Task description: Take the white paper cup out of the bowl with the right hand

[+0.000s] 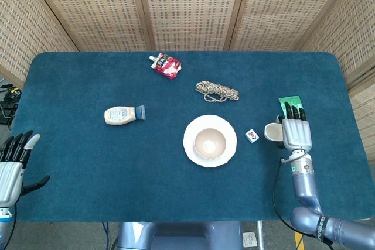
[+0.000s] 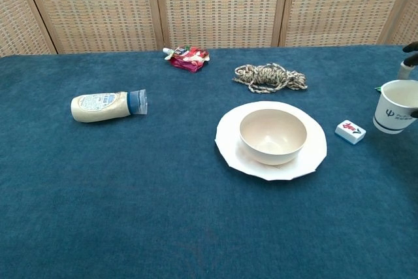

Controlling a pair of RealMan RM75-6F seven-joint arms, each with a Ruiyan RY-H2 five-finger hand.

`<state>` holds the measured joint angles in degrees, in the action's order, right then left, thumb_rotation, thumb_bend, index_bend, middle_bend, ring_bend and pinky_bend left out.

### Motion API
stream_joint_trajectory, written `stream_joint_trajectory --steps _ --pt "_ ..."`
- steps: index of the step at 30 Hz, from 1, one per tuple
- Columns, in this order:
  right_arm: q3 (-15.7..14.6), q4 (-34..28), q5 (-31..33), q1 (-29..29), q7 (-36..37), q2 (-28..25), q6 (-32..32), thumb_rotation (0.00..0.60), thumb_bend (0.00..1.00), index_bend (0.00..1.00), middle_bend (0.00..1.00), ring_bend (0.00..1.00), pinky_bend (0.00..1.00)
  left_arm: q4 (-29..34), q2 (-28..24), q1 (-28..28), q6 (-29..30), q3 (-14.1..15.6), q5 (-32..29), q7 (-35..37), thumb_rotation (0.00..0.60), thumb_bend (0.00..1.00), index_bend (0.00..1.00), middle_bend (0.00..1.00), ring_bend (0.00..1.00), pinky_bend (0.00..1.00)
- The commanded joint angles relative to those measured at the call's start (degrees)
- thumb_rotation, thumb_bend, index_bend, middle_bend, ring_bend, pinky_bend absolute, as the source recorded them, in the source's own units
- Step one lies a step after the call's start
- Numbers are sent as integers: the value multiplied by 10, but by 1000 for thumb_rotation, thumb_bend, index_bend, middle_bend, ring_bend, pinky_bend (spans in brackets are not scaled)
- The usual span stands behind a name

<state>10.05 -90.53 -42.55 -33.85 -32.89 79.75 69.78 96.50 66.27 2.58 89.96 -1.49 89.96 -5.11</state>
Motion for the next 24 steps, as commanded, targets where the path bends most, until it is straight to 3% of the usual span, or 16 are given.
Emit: stream_joint_trajectory --steps 1,3,6,12,17,20,24 --pt "-6 12 -4 6 3 7 -3 600 309 347 15 0 43 -2 0 -1 5 0 5 5 600 27 0 0 0 0" --pt "-8 15 -2 9 2 10 -5 600 248 238 0 0 33 -3 0 -2 6 0 6 5 600 27 0 0 0 0" --pt "-10 9 6 11 -10 5 -6 600 212 152 0 0 18 -3 0 -2 6 0 4 6 600 27 0 0 0 0" --pt "-8 -28 -35 27 -5 -13 41 600 198 115 0 0 8 -5 0 -2 5 -1 2 7 600 26 0 0 0 0" --pt "-29 -71 -120 66 31 -34 109 600 196 100 0 0 0 -5 0 -2 7 -2 2 8 600 27 0 0 0 0" --pt "-61 -83 -203 106 80 -43 160 600 177 59 0 0 0 -6 -1 -3 8 -2 3 6 600 27 0 0 0 0" --pt "-112 -48 -322 153 155 -43 214 600 158 7 0 0 0 -7 -1 -4 10 -4 0 5 600 26 0 0 0 0"
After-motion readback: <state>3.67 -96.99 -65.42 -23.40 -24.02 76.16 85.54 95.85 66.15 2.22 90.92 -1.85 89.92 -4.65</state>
